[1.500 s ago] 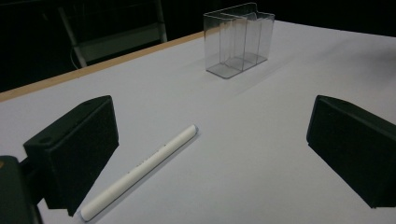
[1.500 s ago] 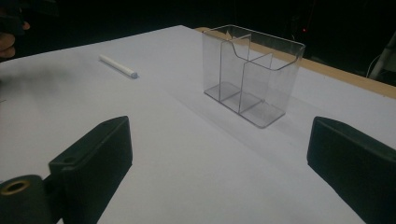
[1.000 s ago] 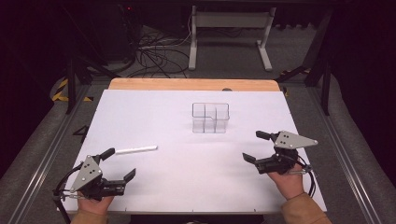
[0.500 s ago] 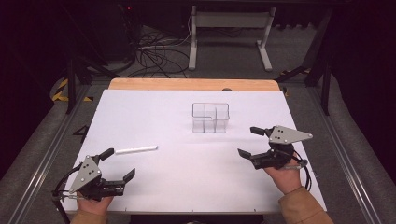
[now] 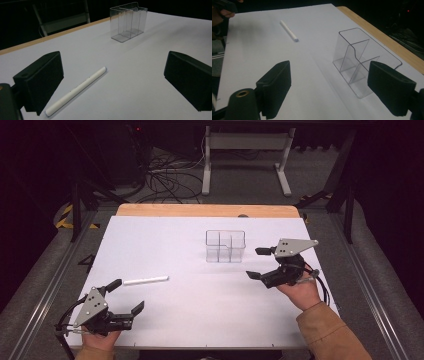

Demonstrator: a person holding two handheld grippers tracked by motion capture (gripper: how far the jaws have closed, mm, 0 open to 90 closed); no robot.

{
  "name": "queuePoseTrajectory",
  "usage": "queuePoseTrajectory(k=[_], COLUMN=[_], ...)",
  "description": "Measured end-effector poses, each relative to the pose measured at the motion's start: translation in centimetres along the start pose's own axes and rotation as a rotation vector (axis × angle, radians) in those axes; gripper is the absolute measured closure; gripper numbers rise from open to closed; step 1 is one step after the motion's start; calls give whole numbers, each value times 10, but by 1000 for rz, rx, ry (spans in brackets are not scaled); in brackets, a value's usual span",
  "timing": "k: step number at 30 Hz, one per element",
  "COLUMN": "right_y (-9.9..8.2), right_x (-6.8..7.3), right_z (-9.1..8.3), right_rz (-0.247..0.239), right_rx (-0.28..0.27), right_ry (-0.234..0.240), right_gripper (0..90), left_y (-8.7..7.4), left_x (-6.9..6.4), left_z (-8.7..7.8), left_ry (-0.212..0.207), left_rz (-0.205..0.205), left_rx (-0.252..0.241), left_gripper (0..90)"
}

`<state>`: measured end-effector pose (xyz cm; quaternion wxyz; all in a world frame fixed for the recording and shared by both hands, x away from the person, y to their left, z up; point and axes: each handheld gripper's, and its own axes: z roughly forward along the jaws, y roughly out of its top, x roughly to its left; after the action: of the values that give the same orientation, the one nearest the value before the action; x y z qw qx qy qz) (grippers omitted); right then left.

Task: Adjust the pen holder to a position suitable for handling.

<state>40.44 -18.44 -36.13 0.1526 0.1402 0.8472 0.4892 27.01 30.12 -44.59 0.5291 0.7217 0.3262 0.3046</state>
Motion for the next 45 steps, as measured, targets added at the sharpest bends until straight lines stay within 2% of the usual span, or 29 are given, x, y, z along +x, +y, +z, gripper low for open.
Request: queuePoseTrajectory(k=[7, 10, 14, 23, 27, 30, 37, 45], right_y=[9, 11, 16, 24, 29, 33, 41, 45], right_x=[-11, -15, -16, -19, -21, -23, -31, -40], right_z=[3, 4, 4, 3, 8, 14, 33, 59], right_rz=[-29, -36, -77, -127, -171, -205, -224, -241], right_rx=[20, 31, 58, 103, 140, 173, 227, 280], right_ry=[96, 121, 131, 93, 72, 55, 31, 37], right_gripper=[205, 205, 224, 275, 317, 353, 417, 453], left_y=[0, 0, 0, -1, -1, -2, -2, -3], left_x=[0, 0, 0, 0, 0, 0, 0, 1], left_z=[0, 0, -1, -2, -2, -3, -3, -2], left_ry=[1, 1, 2, 5, 5, 6, 5, 0], left_rz=[-1, 0, 4, 4, -2, -4, -7, -12], left_rx=[-2, 0, 2, 2, 2, 3, 2, 1], left_gripper=[32, 32, 32, 32, 31, 32, 32, 33])
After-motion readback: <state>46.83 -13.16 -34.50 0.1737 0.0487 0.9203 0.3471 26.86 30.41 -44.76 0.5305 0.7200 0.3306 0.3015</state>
